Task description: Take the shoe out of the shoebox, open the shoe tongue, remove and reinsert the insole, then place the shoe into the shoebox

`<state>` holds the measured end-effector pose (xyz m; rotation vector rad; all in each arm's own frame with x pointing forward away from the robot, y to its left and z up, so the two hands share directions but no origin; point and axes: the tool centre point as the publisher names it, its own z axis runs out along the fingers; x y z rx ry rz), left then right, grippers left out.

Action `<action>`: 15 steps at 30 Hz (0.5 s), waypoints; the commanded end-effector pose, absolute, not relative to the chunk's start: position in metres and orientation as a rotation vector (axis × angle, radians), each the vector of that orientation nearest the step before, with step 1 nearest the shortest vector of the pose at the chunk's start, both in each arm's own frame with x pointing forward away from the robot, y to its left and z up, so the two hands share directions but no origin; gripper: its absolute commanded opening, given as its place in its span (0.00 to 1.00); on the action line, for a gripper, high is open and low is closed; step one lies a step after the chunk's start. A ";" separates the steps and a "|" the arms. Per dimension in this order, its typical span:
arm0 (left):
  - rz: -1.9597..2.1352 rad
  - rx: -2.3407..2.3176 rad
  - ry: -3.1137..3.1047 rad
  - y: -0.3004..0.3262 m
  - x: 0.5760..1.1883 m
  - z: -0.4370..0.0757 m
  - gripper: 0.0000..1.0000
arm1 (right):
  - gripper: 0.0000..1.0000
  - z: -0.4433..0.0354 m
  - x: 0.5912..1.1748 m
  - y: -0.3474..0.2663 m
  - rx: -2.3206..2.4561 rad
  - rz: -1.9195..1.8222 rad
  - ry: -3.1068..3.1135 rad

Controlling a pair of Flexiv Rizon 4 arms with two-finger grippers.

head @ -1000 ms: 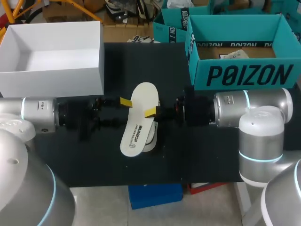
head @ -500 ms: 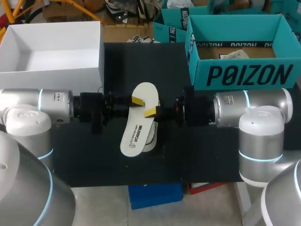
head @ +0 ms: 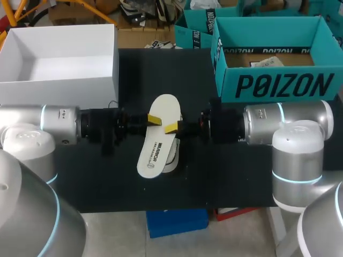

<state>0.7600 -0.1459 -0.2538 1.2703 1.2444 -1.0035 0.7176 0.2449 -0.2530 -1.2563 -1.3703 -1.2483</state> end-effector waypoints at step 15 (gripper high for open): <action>-1.012 1.244 1.214 -0.139 0.750 -0.248 0.08 | 0.00 -0.253 0.717 0.247 -1.261 -1.249 -1.371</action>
